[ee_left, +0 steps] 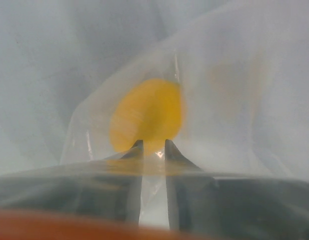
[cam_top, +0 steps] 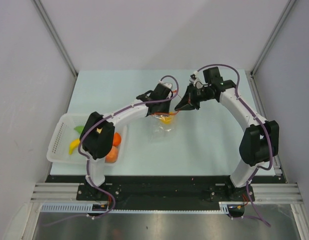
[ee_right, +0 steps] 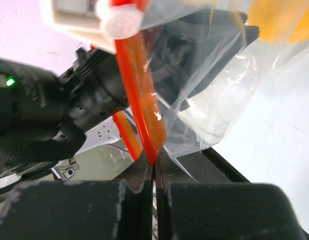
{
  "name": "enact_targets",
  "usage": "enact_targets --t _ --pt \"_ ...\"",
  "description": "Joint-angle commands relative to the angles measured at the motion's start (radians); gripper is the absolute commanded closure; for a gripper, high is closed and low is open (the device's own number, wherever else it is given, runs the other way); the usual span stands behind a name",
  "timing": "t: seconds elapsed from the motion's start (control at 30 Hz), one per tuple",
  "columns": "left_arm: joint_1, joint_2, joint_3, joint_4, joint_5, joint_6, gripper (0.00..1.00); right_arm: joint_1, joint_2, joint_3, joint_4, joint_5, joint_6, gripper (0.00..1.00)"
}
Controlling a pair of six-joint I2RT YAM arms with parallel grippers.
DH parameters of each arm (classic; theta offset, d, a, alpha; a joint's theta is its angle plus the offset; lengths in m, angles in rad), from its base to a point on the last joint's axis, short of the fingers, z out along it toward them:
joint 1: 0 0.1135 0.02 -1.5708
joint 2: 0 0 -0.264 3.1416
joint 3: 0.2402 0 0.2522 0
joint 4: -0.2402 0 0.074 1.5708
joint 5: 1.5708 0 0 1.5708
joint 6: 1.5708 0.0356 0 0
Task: Open the zip-top bag and remove the fake food
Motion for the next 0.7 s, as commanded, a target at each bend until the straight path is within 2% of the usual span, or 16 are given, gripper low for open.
enact_targets --t 0.0,0.17,0.2,0.27,0.33,0.47,0.57,0.67 --pt "0.011 0.037 0.038 0.009 -0.032 0.038 0.71 -0.004 -0.051 0.017 -0.016 -0.015 0.012 1.0" --pt "0.011 0.103 0.098 -0.007 -0.029 0.033 0.52 -0.002 -0.054 0.021 -0.023 -0.015 0.013 1.0" --pt "0.011 0.104 0.101 -0.003 -0.024 0.029 0.44 -0.002 -0.054 0.021 -0.023 -0.015 0.013 1.0" --pt "0.011 0.12 0.103 0.012 0.006 0.017 0.4 -0.001 -0.057 0.022 -0.024 -0.012 0.013 1.0" --pt "0.011 0.13 0.106 0.021 0.02 0.001 0.31 -0.002 -0.058 0.021 -0.03 -0.009 0.009 1.0" --pt "0.008 0.184 0.135 0.018 0.03 -0.014 0.28 -0.002 -0.061 0.019 -0.043 -0.002 0.006 1.0" --pt "0.008 0.209 0.149 0.001 0.024 -0.014 0.3 -0.002 -0.066 0.019 -0.053 0.004 0.001 1.0" --pt "0.008 0.212 0.133 0.01 0.03 -0.011 0.35 -0.002 -0.066 0.019 -0.075 0.022 -0.022 1.0"
